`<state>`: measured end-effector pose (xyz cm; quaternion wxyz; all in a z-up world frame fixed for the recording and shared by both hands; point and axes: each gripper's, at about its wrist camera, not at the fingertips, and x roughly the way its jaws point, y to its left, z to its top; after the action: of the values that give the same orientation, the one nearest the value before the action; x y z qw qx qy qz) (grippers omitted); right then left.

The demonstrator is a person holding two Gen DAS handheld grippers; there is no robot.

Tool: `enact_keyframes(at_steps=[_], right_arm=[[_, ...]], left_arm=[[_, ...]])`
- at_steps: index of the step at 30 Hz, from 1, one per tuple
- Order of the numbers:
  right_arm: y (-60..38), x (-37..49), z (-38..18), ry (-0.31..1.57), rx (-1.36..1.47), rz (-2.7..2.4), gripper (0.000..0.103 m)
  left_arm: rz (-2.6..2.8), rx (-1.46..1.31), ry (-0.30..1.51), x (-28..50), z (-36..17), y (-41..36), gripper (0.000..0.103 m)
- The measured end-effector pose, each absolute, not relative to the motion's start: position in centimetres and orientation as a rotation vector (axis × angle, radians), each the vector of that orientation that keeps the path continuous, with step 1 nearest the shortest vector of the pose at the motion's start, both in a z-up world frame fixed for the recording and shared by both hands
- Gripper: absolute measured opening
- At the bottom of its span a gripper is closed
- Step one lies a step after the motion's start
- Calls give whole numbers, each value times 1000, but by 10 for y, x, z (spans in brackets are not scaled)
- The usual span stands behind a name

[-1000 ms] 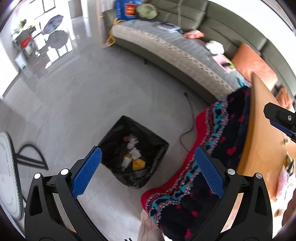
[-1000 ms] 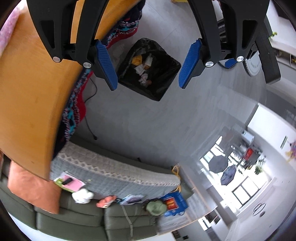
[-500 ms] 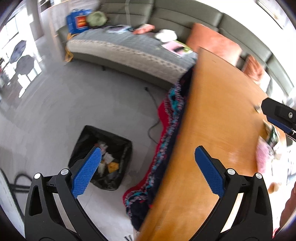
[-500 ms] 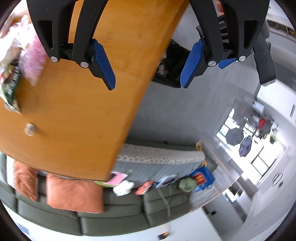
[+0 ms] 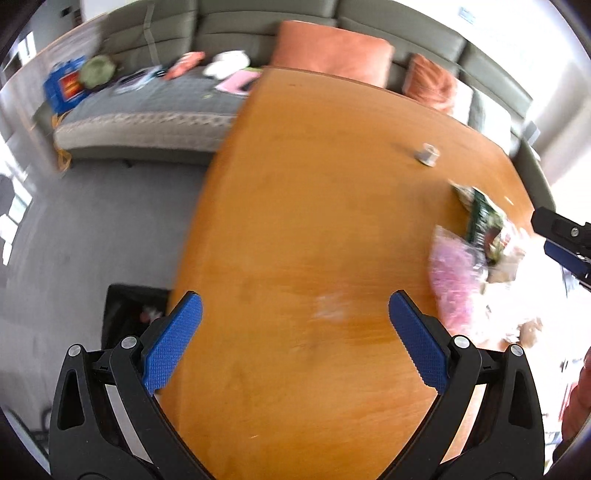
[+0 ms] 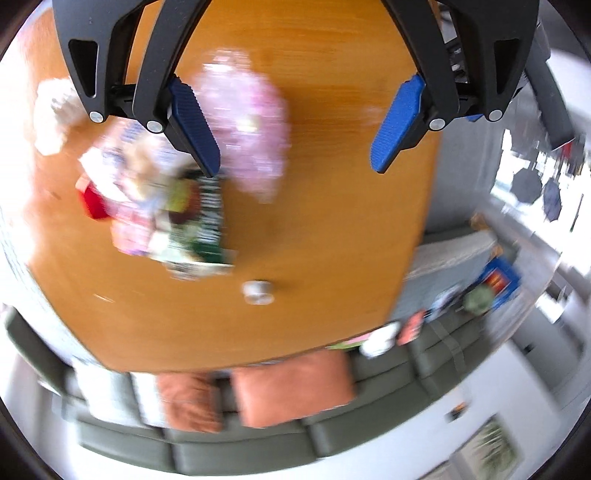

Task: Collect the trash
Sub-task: 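Grasp the pink shredded-paper bag with the left tool while the right tool grasps the bread bag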

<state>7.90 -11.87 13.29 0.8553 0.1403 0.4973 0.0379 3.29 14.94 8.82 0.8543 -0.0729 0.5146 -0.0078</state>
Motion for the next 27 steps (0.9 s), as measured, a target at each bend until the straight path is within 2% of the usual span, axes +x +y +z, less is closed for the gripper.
enact_keyframes(at_steps=[9, 16, 21, 24, 26, 27], right_arm=[[-189, 74, 93, 1125, 489, -185, 84], [-205, 82, 59, 1177, 535, -249, 84], [-211, 90, 43, 1181, 521, -271, 100], [-218, 95, 31, 1186, 569, -231, 100], [-221, 97, 31, 1179, 585, -190, 94], [-223, 97, 34, 1169, 575, -174, 84]], left_arm=[[-173, -4, 1100, 66, 83, 79, 98], [-215, 43, 1118, 80, 78, 63, 98], [-213, 44, 1133, 84, 76, 58, 98], [-213, 45, 1145, 87, 75, 51, 98], [-214, 47, 1153, 88, 73, 45, 98], [-215, 47, 1158, 90, 72, 41, 98]])
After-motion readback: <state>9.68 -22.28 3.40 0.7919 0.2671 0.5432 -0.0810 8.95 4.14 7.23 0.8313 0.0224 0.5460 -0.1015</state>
